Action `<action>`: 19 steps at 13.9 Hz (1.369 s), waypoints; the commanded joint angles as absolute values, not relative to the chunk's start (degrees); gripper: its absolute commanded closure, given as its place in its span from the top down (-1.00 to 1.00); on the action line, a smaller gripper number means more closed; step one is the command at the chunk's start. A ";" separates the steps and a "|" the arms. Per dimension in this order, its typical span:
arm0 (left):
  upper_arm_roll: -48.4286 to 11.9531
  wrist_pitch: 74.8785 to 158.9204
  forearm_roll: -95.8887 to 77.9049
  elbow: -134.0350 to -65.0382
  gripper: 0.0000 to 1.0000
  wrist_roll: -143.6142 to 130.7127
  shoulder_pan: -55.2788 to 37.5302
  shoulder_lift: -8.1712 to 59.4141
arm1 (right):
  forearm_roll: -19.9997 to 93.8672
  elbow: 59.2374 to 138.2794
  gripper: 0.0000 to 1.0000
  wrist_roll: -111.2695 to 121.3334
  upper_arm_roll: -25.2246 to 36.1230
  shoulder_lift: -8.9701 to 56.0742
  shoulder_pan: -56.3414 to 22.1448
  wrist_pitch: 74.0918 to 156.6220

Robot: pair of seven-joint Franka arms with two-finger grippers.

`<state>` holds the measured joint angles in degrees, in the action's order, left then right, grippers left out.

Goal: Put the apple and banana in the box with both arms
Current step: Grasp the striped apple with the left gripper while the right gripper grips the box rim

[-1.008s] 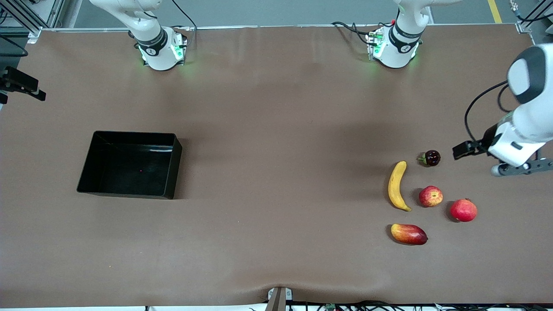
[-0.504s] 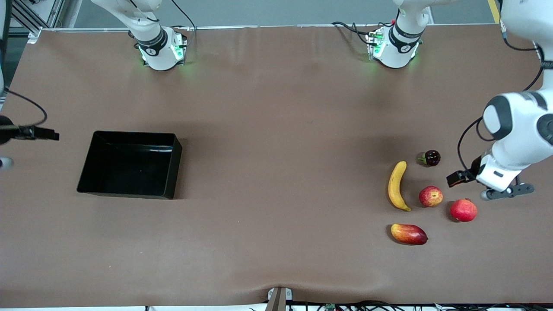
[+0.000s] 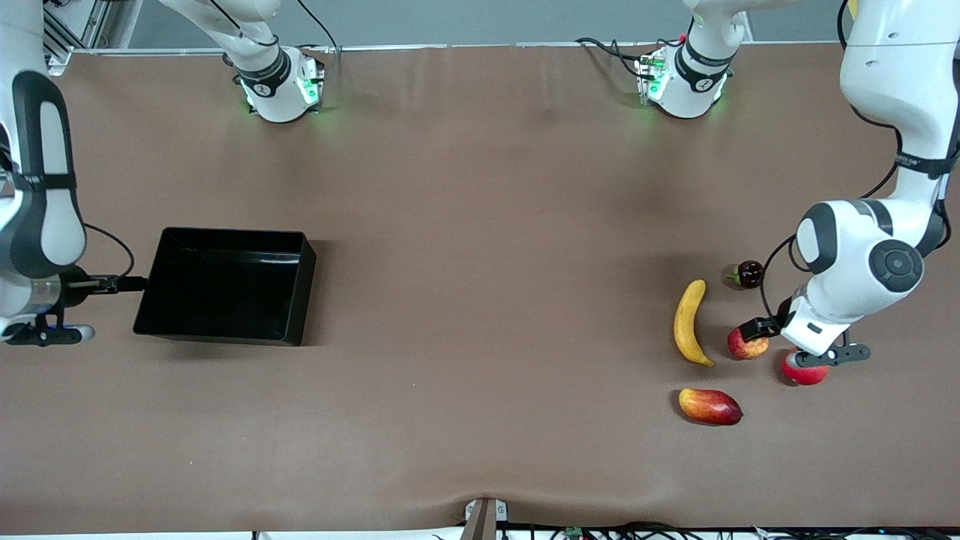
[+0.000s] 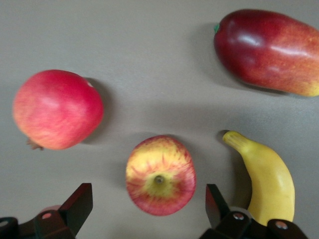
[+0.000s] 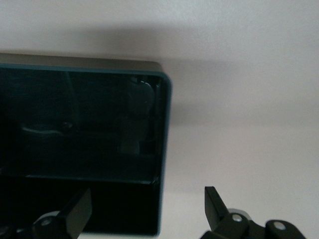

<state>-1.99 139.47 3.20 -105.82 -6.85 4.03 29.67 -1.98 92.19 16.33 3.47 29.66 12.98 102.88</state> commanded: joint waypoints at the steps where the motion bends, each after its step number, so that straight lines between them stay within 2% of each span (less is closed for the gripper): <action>1: -1.93 141.93 1.93 -104.24 1.00 -6.94 4.13 32.78 | -0.09 97.63 1.00 18.37 2.55 29.18 14.07 108.78; 2: -1.93 142.55 1.93 -104.33 1.00 -6.86 4.13 33.48 | -0.09 99.47 0.65 18.72 2.55 29.61 14.15 112.55; 3: -1.93 142.56 1.93 -104.24 1.00 -6.86 4.13 34.10 | -0.09 100.19 0.02 18.89 2.55 30.23 14.41 114.15; 4: -1.93 142.65 1.93 -104.24 1.00 -6.86 4.22 34.45 | -0.09 100.37 -0.80 18.81 2.55 30.50 14.33 113.82; 5: -1.93 142.65 1.93 -104.15 0.83 -6.86 4.22 34.98 | -0.09 100.28 -1.00 18.72 2.55 30.50 14.07 112.08; 7: -1.93 142.65 2.02 -104.15 0.09 -6.07 4.13 35.33 | 0.17 100.20 -1.00 18.63 2.46 30.50 13.98 110.83; 8: -1.93 142.65 2.11 -104.15 -0.60 -5.80 4.04 35.16 | 0.18 100.02 -1.00 18.72 2.46 30.41 14.15 110.74; 9: -1.93 142.65 2.11 -104.15 -1.00 -5.71 4.04 34.90 | 0.18 99.76 -1.00 18.63 2.46 30.41 14.15 110.66; 11: -1.93 142.65 2.20 -104.06 -1.00 -5.63 4.22 34.28 | 0.18 97.93 -1.00 18.55 2.37 30.15 14.06 108.04; 13: -2.63 142.21 2.37 -104.15 -1.00 -6.15 3.96 31.83 | 1.05 91.70 -1.00 18.37 2.20 30.23 13.27 99.89; 15: -3.16 139.59 2.29 -104.50 -1.00 -7.03 3.87 28.49 | 7.43 86.51 -1.00 18.11 2.20 30.24 12.75 92.85; 17: -3.16 136.60 2.46 -104.41 -1.00 -6.42 3.96 25.50 | 14.38 85.52 -1.00 17.84 2.29 30.15 12.22 88.35; 19: -3.86 131.77 2.46 -104.33 -1.00 -6.85 3.52 22.34 | 16.69 85.78 -1.00 17.67 2.20 29.89 9.51 86.93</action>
<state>-3.37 135.85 2.90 -103.08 -6.77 3.93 26.59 13.90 85.99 17.78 2.25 30.33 11.73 89.19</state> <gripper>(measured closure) 0.286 0.943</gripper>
